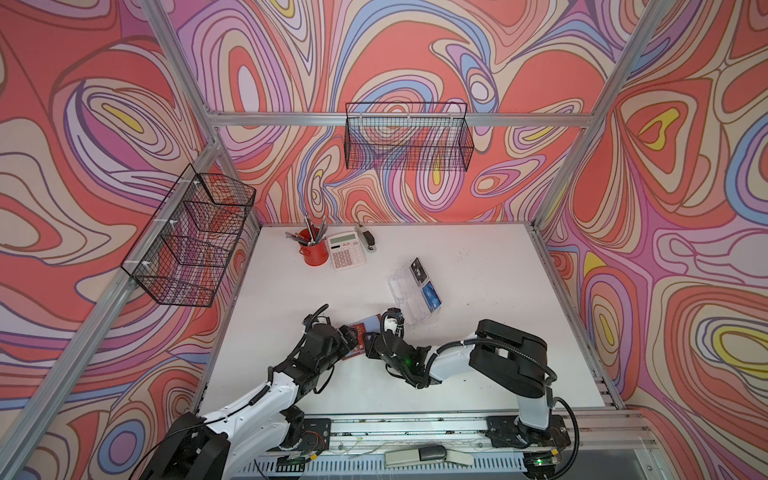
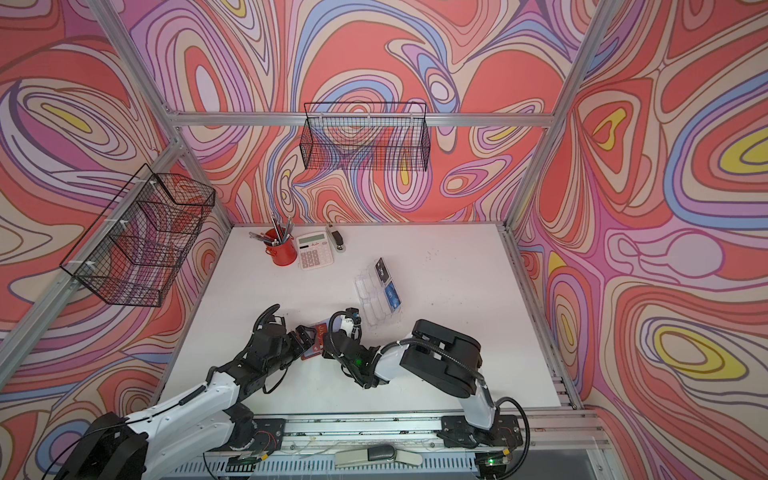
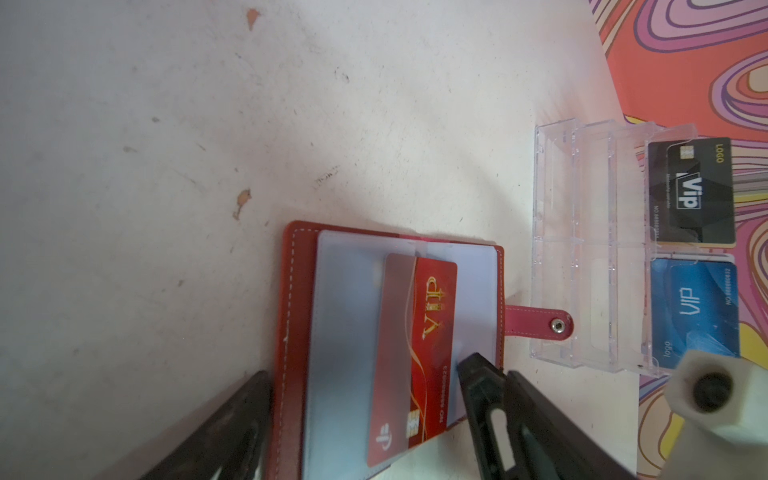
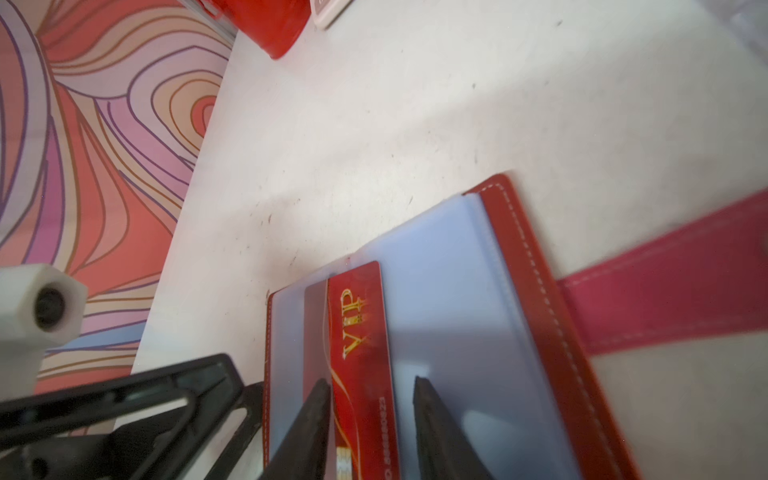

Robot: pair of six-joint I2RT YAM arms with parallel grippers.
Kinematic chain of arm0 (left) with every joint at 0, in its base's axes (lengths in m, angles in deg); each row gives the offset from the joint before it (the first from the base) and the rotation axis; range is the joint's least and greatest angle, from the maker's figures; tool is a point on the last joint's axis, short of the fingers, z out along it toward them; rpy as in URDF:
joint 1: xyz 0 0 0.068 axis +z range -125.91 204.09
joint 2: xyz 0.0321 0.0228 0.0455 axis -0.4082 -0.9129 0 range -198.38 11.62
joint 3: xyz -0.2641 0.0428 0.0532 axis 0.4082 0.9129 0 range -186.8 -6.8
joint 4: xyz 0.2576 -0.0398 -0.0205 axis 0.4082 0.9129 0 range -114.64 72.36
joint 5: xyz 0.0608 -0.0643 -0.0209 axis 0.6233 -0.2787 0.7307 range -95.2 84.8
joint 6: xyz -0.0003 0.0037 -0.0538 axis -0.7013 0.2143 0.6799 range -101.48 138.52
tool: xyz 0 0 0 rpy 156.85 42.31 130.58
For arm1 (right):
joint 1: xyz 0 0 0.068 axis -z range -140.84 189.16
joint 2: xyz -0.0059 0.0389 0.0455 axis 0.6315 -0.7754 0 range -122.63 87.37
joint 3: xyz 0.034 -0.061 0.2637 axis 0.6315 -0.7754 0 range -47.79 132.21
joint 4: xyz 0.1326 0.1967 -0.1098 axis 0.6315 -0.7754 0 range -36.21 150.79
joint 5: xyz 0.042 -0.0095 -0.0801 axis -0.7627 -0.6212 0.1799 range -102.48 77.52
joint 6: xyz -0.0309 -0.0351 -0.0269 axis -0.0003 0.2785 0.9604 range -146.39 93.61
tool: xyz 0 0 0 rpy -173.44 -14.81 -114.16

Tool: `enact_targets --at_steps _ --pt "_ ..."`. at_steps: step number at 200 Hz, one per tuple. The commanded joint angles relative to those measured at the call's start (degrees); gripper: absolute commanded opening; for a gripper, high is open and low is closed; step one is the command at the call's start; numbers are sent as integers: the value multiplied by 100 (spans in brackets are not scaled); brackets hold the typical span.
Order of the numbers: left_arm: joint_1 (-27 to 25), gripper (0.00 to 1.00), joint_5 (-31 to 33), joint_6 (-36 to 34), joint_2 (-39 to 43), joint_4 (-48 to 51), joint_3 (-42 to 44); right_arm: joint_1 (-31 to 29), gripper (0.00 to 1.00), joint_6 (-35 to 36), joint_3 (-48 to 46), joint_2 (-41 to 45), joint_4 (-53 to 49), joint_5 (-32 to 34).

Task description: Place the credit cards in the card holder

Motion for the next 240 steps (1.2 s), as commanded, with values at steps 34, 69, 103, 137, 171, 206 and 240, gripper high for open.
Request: enact_targets --at_steps 34,69,103,137,171,206,240 --pt "26 89 -99 35 -48 528 144 34 28 201 413 -375 -67 -634" --pt "25 89 -91 30 -61 512 139 24 24 145 288 -407 289 -832" --pt "18 89 -114 36 -131 461 144 -13 21 166 181 -503 834 -1074" --pt "19 89 -143 24 -191 436 121 -23 20 177 -4 -532 1374 -1254" --pt "26 89 -91 -19 -160 513 98 -2 23 242 -319 -121 1162 -1000" --pt "21 89 69 -43 93 668 122 -2 29 467 -656 925 71 -174" --pt "23 89 194 1 418 722 229 8 33 341 -804 1189 -505 213"
